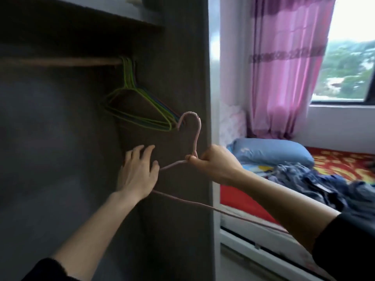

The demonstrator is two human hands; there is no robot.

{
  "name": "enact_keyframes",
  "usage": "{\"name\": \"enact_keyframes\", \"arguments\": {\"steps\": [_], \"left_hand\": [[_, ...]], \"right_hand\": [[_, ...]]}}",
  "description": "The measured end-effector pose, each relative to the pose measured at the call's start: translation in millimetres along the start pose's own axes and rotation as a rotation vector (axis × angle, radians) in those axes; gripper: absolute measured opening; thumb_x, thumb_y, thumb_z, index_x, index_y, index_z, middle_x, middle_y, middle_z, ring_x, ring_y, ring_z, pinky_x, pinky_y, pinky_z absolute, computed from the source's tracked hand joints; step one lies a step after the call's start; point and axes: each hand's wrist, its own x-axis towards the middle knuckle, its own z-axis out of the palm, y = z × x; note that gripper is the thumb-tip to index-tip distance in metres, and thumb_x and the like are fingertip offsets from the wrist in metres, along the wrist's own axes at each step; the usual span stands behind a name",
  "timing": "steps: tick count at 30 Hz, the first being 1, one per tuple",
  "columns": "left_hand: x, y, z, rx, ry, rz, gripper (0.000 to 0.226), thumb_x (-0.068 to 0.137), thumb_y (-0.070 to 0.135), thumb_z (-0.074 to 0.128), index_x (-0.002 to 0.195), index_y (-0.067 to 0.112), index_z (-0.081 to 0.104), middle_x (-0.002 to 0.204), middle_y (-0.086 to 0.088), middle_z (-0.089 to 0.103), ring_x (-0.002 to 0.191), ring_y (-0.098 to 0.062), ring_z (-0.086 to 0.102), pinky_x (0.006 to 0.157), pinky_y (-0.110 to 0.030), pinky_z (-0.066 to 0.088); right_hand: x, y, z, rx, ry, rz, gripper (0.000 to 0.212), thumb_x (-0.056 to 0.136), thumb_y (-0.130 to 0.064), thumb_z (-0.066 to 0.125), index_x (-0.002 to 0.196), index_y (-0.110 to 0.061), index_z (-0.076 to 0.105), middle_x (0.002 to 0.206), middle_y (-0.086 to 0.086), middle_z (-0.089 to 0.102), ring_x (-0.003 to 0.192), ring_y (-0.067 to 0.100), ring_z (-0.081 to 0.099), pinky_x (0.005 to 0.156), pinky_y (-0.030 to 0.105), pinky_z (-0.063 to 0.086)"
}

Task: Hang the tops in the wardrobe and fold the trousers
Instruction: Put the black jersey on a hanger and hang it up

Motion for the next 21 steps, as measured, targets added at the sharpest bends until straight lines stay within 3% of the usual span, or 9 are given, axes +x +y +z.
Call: {"name": "enact_keyframes", "arguments": {"steps": [8,12,16,21], "left_hand": [[-41.7,171.5,99.3,-0.205,-0.045,0.343,0.045,0.091,0.027,0.041,0.133,0.013,0.049,0.134,-0.012,0.046,0.122,-0.028,0.041,0.093,-0.042,0.043],[-47.6,280.6,156.2,-0.302,-0.115,0.405,0.050,0.086,0.029,0.038,0.131,0.013,0.051,0.132,-0.012,0.048,0.121,-0.028,0.041,0.097,-0.041,0.040],[-55.7,395.0,213.0,-0.379,-0.218,0.450,0.045,0.089,0.025,0.042,0.130,0.009,0.051,0.131,-0.016,0.048,0.122,-0.031,0.040,0.099,-0.043,0.038],[-70.9,539.7,272.5,-0.444,-0.362,0.488,0.039,0.092,0.024,0.044,0.129,0.011,0.050,0.130,-0.013,0.047,0.122,-0.029,0.037,0.096,-0.043,0.037]], "right_hand": [[-84.6,158.8,-66.7,-0.223,0.105,0.116,0.073,0.088,-0.056,0.053,0.042,-0.005,0.029,0.038,0.005,0.025,0.038,0.021,0.033,0.046,0.035,0.025],[-124.2,252.4,-112.5,-0.328,0.118,0.207,0.069,0.089,-0.051,0.054,0.041,-0.006,0.031,0.038,0.003,0.030,0.038,0.018,0.034,0.046,0.034,0.025],[-162.2,340.6,-163.1,-0.383,0.081,0.332,0.065,0.091,-0.049,0.052,0.044,-0.005,0.046,0.041,0.003,0.037,0.041,0.019,0.037,0.052,0.037,0.037],[-208.5,446.7,-228.5,-0.528,0.066,0.448,0.055,0.092,-0.042,0.049,0.049,-0.008,0.042,0.057,0.011,0.050,0.065,0.034,0.053,0.058,0.033,0.030]]}}
